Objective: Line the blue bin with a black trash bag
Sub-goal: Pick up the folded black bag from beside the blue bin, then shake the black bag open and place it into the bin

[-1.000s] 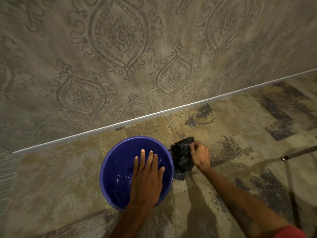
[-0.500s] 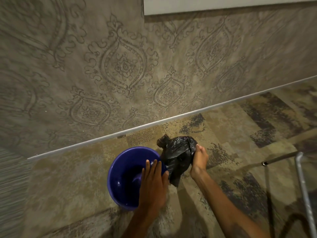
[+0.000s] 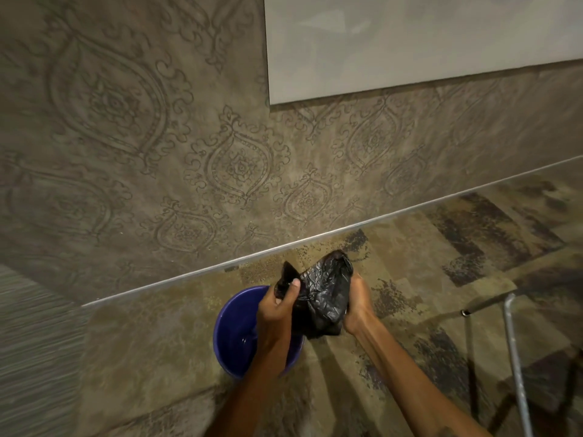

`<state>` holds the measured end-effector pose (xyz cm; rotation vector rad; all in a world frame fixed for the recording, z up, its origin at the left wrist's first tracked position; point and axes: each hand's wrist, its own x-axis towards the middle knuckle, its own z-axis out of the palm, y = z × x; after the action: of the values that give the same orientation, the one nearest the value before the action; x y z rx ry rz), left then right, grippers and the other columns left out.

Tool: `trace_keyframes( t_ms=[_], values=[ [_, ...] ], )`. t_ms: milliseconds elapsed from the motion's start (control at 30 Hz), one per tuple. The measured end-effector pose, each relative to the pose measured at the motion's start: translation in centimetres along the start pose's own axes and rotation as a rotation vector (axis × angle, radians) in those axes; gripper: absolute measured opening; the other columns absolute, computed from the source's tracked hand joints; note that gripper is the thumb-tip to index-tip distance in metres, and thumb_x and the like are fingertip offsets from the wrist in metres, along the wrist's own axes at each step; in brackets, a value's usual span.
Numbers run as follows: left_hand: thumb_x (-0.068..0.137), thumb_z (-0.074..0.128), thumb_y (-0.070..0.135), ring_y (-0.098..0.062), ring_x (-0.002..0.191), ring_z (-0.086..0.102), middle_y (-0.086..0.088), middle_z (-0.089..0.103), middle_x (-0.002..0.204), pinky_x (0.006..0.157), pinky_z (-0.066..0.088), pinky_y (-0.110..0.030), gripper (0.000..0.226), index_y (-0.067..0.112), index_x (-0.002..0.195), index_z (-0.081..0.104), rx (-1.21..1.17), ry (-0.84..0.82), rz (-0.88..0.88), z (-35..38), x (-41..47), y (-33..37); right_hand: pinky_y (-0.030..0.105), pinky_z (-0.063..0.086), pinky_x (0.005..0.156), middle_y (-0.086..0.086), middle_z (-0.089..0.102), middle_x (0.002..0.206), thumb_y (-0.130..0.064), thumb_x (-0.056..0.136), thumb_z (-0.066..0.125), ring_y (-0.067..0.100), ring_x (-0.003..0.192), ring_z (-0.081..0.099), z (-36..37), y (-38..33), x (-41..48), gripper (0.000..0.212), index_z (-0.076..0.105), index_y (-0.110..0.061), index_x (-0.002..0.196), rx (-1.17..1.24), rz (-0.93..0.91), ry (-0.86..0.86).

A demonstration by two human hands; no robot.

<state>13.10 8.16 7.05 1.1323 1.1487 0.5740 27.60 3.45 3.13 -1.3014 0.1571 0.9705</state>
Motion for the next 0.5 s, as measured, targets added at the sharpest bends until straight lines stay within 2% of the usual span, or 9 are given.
trace_keyframes(
  t_ms=[67,133,200,267,367,433,500],
  values=[
    [0.095,0.061,0.029,-0.022,0.091,0.072,0.001,0.076,0.093,0.082,0.058,-0.038,0.010,0.028,0.093,0.070,-0.042,0.054,0.002,-0.4,-1.0,2.0,0.035,0.060,0.060,0.014,0.077,0.092,-0.028,0.092,0.054,0.028,0.073,0.075,0.5,-0.8,-1.5,0.033,0.079,-0.006,0.090,0.012,-0.012,-0.008],
    [0.097,0.059,0.026,-0.022,0.092,0.072,-0.001,0.077,0.095,0.086,0.057,-0.042,0.014,0.025,0.100,0.072,-0.119,0.108,-0.044,-0.8,-1.9,4.0,0.030,0.059,0.054,0.008,0.079,0.087,-0.035,0.094,0.050,0.022,0.070,0.076,0.7,-1.5,-2.9,0.041,0.083,-0.015,0.079,0.026,-0.028,-0.024],
    [0.096,0.058,0.028,-0.025,0.090,0.071,-0.004,0.076,0.093,0.085,0.056,-0.042,0.016,0.021,0.094,0.073,-0.178,0.144,-0.050,-1.2,-2.7,6.1,0.029,0.058,0.052,0.008,0.079,0.086,-0.041,0.094,0.046,0.019,0.070,0.076,0.7,-2.1,-4.5,0.046,0.082,-0.016,0.083,0.036,-0.034,-0.065],
    [0.094,0.060,0.030,-0.028,0.087,0.070,-0.007,0.076,0.088,0.084,0.054,-0.043,0.019,0.021,0.082,0.072,-0.186,0.182,0.003,-1.5,-3.4,7.9,0.029,0.058,0.052,0.010,0.079,0.087,-0.040,0.092,0.048,0.020,0.072,0.076,0.5,-2.6,-5.8,0.038,0.078,-0.018,0.085,-0.001,-0.065,-0.072],
    [0.093,0.064,0.032,-0.016,0.083,0.072,0.006,0.077,0.078,0.075,0.053,-0.030,0.019,0.027,0.078,0.074,-0.192,0.215,0.116,-1.9,-4.4,10.3,0.031,0.058,0.060,0.008,0.077,0.091,-0.038,0.087,0.049,0.022,0.082,0.072,0.6,-3.2,-7.7,0.033,0.076,-0.019,0.085,-0.104,-0.114,-0.070],
    [0.090,0.067,0.032,-0.011,0.083,0.072,0.008,0.077,0.081,0.074,0.053,-0.025,0.013,0.028,0.080,0.075,-0.180,0.221,0.158,-2.1,-5.0,11.4,0.033,0.055,0.069,0.006,0.075,0.090,-0.034,0.086,0.049,0.023,0.087,0.067,1.0,-3.7,-8.7,0.032,0.073,-0.014,0.092,-0.173,-0.170,-0.071],
    [0.088,0.070,0.030,-0.006,0.079,0.072,0.010,0.078,0.078,0.066,0.053,-0.014,0.011,0.028,0.079,0.075,-0.187,0.221,0.175,-2.4,-5.5,12.2,0.033,0.049,0.071,-0.004,0.074,0.082,-0.030,0.088,0.049,0.019,0.086,0.063,1.7,-4.5,-9.8,0.025,0.072,-0.024,0.080,-0.262,-0.256,-0.040]
  ],
)
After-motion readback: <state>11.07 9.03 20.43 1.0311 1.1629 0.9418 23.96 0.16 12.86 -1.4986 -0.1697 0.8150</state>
